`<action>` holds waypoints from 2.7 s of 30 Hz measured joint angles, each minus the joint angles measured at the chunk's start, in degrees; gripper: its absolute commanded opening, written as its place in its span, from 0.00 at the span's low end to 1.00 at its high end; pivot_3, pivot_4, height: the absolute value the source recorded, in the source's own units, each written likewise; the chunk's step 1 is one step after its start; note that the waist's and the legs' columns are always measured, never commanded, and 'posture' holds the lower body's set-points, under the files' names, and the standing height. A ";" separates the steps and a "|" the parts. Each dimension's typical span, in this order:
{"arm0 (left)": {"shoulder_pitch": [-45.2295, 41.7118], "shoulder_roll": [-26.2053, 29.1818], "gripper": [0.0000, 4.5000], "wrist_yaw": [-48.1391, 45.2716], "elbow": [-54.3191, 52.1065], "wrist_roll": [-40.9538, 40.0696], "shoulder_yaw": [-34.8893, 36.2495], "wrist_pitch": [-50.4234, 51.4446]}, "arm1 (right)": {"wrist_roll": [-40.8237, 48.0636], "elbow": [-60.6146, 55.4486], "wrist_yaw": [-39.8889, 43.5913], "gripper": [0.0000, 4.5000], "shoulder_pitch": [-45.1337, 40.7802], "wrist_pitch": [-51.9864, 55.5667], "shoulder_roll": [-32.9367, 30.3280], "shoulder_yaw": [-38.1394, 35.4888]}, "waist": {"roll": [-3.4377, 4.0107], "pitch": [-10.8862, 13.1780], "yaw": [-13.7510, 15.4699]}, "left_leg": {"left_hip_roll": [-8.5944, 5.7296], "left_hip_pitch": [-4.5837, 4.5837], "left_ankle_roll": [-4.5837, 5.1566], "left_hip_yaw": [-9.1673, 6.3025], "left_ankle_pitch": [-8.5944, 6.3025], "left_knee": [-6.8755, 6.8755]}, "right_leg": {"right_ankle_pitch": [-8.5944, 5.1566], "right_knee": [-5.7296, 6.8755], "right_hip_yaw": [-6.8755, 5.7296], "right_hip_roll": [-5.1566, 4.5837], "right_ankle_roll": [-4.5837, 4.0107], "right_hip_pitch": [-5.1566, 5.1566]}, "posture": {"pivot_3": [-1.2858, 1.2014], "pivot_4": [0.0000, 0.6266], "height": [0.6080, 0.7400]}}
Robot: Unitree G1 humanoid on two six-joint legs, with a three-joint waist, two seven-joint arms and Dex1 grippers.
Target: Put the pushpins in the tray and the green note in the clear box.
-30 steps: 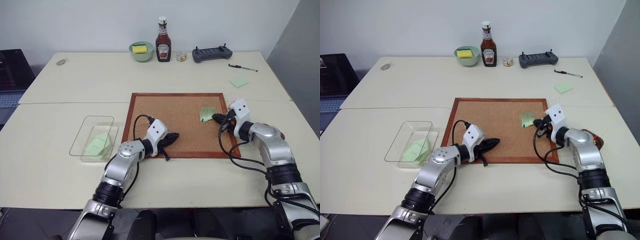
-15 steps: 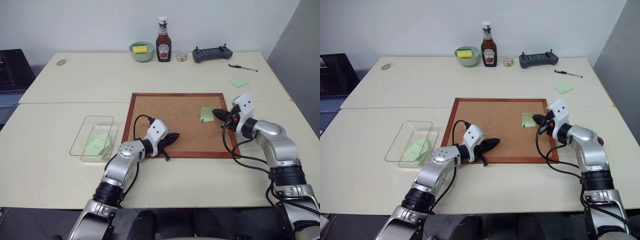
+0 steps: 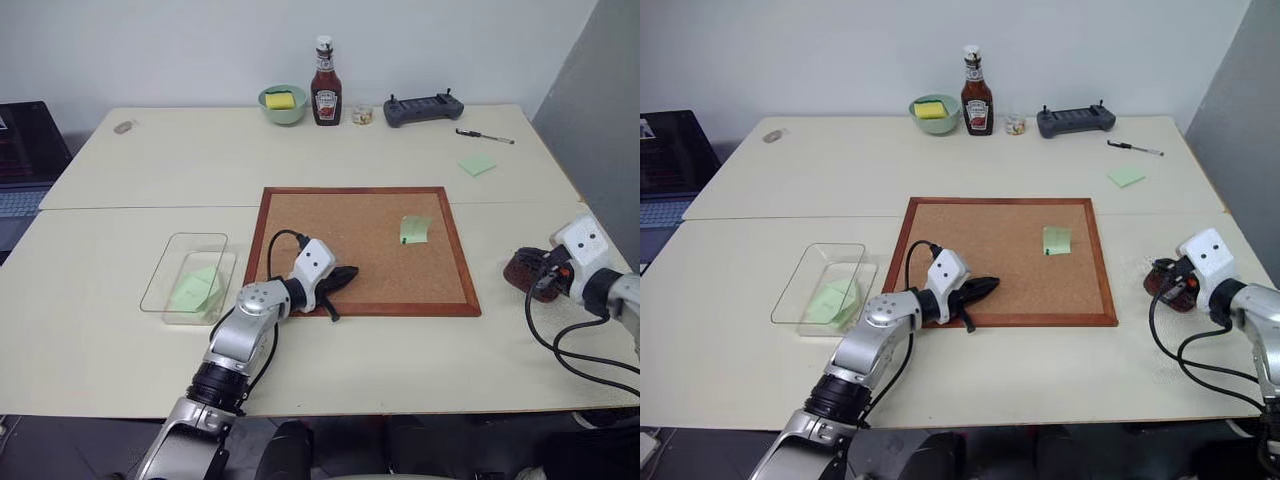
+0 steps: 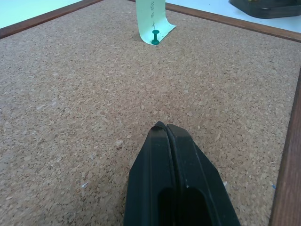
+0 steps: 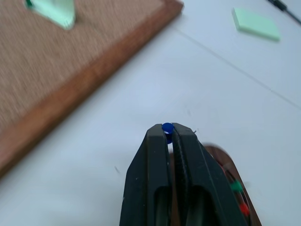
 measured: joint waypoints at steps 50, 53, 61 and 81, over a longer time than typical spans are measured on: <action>-0.61 -0.07 0.00 -0.72 0.83 0.21 -0.48 -0.99 | 4.40 -0.75 3.70 0.55 -18.07 6.60 16.44 18.96 | 0.05 -0.03 0.22 | -0.02 -0.04 -0.01 -0.10 0.00 0.00 | 0.01 -0.02 -0.08 0.00 -0.01 -0.03 | 0.52 0.24 1.00; -0.42 0.05 0.00 -0.69 0.68 0.21 -0.31 -0.96 | 2.25 3.29 2.83 0.61 -20.44 3.91 17.55 19.52 | 0.05 -0.03 0.13 | 0.00 -0.03 -0.01 -0.10 0.00 0.00 | 0.01 0.01 -0.08 0.00 -0.01 -0.05 | 0.52 0.24 1.00; -0.38 0.02 0.00 -0.61 0.55 0.21 -0.28 -0.89 | -2.25 14.79 1.59 0.61 -25.18 -3.22 21.46 21.29 | 0.06 -0.03 0.13 | -0.01 -0.03 -0.01 -0.10 0.00 0.00 | 0.01 0.03 -0.08 0.00 -0.02 -0.06 | 0.52 0.24 1.00; 0.18 0.02 0.00 0.48 -0.21 0.22 -0.11 -0.48 | -4.32 27.80 2.66 0.01 -29.70 -10.48 23.21 21.09 | 0.06 -0.04 -0.12 | -0.01 -0.02 -0.01 -0.09 0.00 0.01 | 0.01 0.07 -0.06 0.00 -0.02 -0.06 | 0.52 0.24 1.00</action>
